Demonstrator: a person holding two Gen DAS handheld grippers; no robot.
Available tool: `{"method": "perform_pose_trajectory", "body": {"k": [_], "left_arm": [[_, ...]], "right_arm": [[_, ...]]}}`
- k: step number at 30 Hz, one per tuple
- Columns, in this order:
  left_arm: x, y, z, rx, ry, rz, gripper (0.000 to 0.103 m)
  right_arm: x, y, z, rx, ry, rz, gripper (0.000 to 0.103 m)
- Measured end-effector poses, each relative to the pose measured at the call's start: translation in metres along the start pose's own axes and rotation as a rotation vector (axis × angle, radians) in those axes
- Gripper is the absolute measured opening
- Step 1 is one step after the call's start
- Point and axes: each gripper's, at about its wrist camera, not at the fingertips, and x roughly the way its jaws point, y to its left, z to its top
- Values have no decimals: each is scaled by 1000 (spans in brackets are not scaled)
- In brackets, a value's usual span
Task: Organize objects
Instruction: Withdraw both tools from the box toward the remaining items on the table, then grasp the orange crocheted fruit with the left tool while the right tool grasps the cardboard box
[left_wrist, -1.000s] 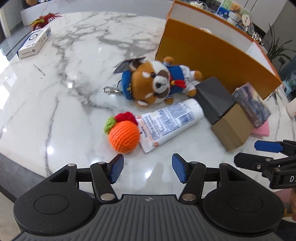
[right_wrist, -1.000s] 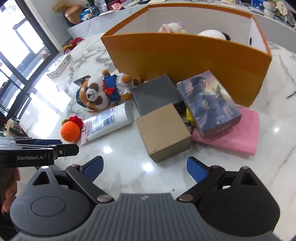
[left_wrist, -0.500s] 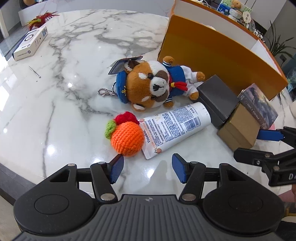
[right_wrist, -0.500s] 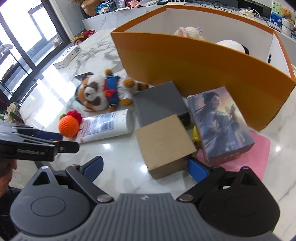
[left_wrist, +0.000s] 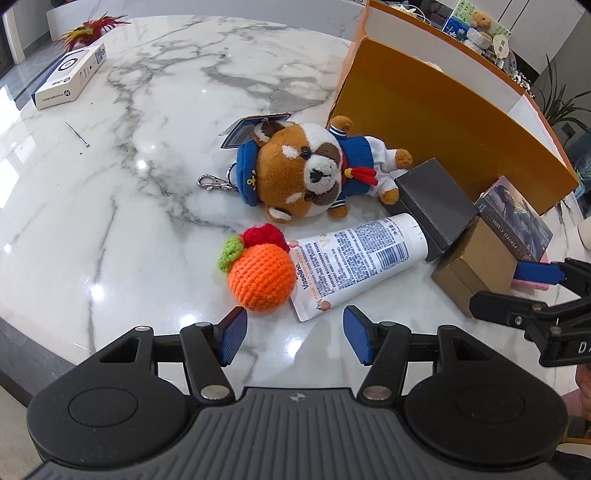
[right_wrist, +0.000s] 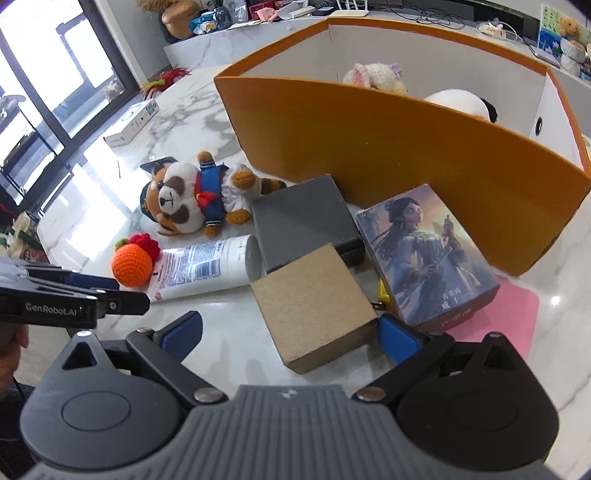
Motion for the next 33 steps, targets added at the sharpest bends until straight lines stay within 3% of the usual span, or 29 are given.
{"method": "perform_pose_trajectory", "body": {"k": [7, 11, 20, 26, 33], "left_arm": [[-3, 3, 2, -8, -4, 4, 68], [0, 6, 6, -18, 4, 8, 68], [3, 21, 17, -51, 32, -9, 68], [3, 41, 23, -99, 28, -8, 68], [9, 44, 29, -83, 16, 14, 68]], "right_arm": [[-6, 12, -7, -2, 32, 108, 101], [-4, 18, -4, -8, 15, 19, 101], [14, 19, 1, 102, 27, -31, 100], [19, 30, 2, 86, 21, -62, 100], [22, 34, 2, 72, 14, -82, 98]]}}
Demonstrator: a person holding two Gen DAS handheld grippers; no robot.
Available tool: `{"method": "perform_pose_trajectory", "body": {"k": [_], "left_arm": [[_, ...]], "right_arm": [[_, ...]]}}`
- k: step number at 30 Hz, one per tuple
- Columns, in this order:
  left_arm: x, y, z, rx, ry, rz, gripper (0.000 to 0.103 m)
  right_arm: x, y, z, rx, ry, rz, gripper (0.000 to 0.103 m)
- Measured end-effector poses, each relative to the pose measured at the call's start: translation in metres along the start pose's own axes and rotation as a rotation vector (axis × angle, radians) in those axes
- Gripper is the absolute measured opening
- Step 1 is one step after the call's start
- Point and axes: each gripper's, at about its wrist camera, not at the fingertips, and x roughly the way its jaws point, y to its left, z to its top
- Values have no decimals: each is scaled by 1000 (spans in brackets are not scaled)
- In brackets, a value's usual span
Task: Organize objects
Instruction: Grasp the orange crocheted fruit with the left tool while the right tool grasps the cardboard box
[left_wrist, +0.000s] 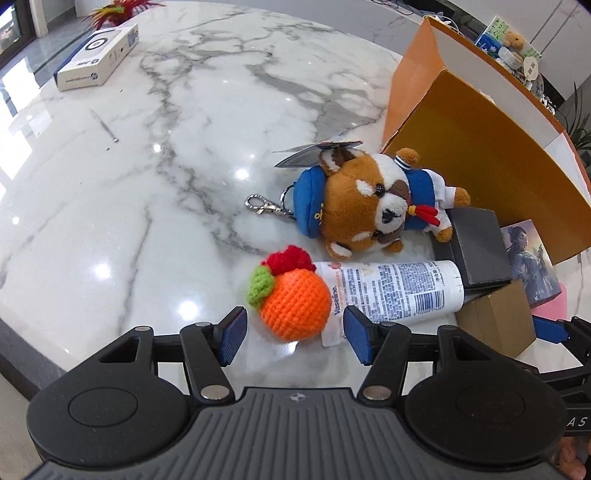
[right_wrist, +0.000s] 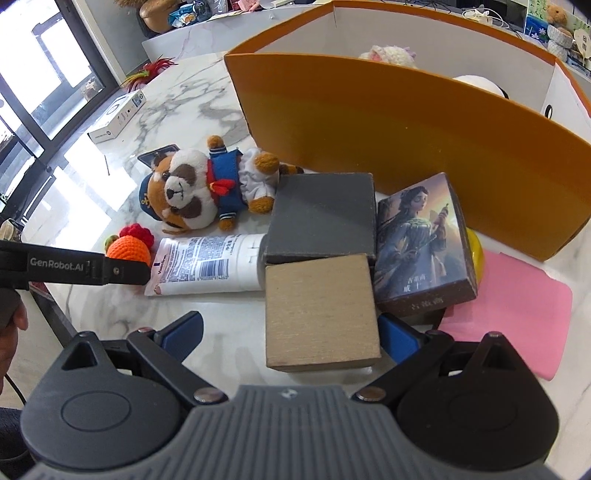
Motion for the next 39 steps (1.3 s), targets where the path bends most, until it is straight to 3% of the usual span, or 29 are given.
{"method": "perform_pose_trajectory", "body": {"k": [3, 5, 8, 13, 19, 24, 39], "left_arm": [[2, -4, 0, 22, -3, 7, 65], [3, -7, -2, 41, -5, 15, 52], [3, -10, -2, 72, -15, 40, 49], [2, -6, -1, 51, -15, 13, 45], [3, -5, 1, 36, -24, 19, 45], [5, -4, 4, 29, -44, 41, 58], [7, -7, 8, 22, -96, 58, 58]], "right_arm": [[0, -2, 0, 9, -4, -17, 89], [0, -4, -1, 17, -6, -18, 85], [0, -6, 0, 25, -8, -18, 83], [3, -6, -1, 29, -9, -23, 83], [4, -7, -2, 34, -15, -17, 83], [6, -6, -2, 37, -19, -18, 83], [8, -8, 0, 77, -29, -13, 84]]}}
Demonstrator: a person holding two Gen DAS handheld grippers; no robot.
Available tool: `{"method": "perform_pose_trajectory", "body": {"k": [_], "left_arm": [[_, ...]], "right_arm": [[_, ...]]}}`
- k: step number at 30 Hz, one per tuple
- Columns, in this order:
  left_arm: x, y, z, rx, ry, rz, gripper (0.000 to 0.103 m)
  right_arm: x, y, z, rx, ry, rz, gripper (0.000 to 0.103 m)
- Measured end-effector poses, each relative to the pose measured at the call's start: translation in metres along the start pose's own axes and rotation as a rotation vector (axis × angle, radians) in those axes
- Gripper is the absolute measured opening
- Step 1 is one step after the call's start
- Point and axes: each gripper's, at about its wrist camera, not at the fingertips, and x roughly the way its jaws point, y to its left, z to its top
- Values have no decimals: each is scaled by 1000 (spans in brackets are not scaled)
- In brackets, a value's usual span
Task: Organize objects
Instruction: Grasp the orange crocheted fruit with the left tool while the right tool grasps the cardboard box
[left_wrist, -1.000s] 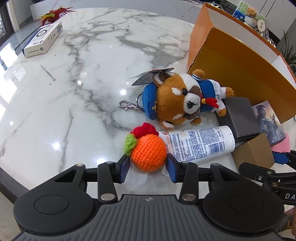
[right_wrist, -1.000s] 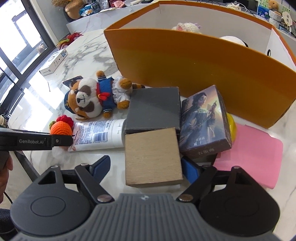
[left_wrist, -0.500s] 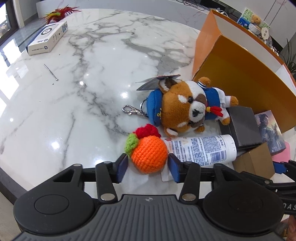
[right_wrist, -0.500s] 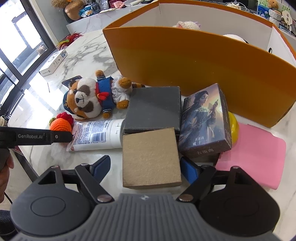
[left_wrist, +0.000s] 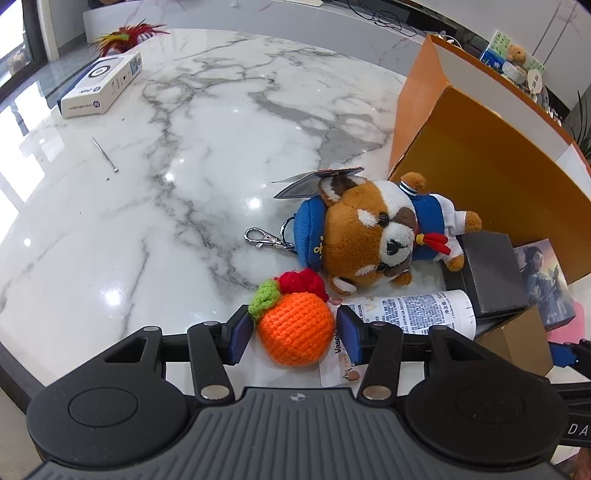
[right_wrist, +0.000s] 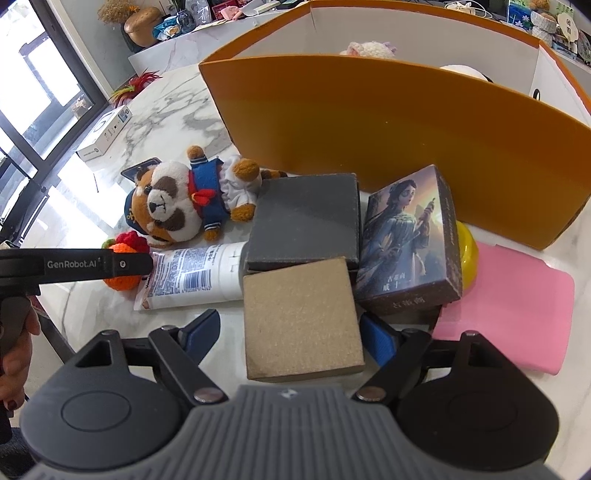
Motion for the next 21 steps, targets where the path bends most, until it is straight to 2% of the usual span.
{"method": "perform_pose_trajectory", "body": {"k": [7, 12, 14, 21], "left_arm": [[0, -5, 0, 29, -2, 22, 58], [0, -8, -2, 49, -10, 54, 58], [0, -9, -3, 67, -15, 64, 58], [-1, -8, -6, 81, -40, 67, 57]], "right_arm": [[5, 5, -1, -12, 14, -43, 83], [8, 8, -4, -37, 10, -77, 75], [7, 9, -5, -59, -2, -91, 67], [6, 10, -9, -84, -23, -103, 68]]}}
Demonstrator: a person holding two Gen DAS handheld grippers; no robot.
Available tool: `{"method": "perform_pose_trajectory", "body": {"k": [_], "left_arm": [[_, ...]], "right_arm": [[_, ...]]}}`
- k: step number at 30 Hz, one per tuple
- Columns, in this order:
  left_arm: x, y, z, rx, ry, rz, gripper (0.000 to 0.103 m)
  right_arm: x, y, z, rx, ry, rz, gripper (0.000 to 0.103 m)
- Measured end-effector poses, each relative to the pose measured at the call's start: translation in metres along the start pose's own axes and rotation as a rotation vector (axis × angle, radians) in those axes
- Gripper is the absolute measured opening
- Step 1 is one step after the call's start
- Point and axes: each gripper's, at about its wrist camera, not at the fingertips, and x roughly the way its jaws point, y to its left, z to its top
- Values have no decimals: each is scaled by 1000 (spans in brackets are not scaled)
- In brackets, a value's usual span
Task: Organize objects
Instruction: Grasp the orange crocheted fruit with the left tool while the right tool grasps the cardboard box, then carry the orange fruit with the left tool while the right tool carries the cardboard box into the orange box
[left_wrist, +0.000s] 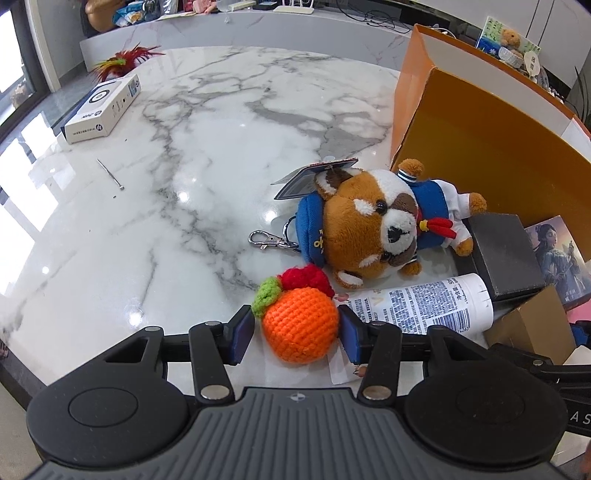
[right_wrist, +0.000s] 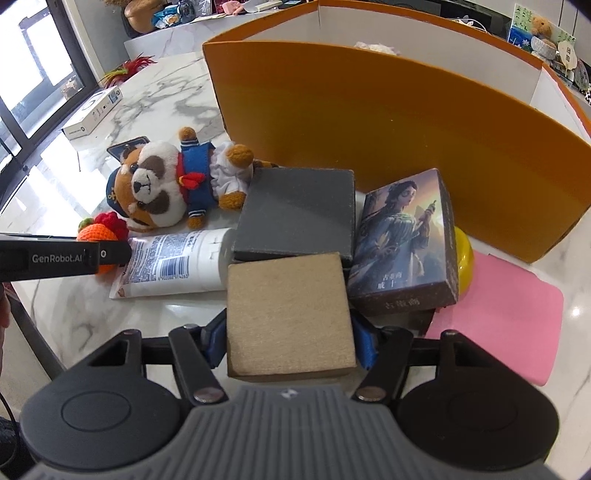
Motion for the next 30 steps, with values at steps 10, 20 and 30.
{"method": "perform_pose_trajectory", "body": {"k": [10, 20, 30], "left_arm": [[-1, 1, -2, -23, -21, 3, 53], [-3, 8, 0, -67, 22, -54, 48], [-29, 6, -4, -43, -21, -93, 48]], "right_arm": [[0, 2, -3, -20, -34, -11, 65], [-4, -6, -4, 62, -31, 21, 62], [-39, -11, -20, 120, -75, 99, 62]]}}
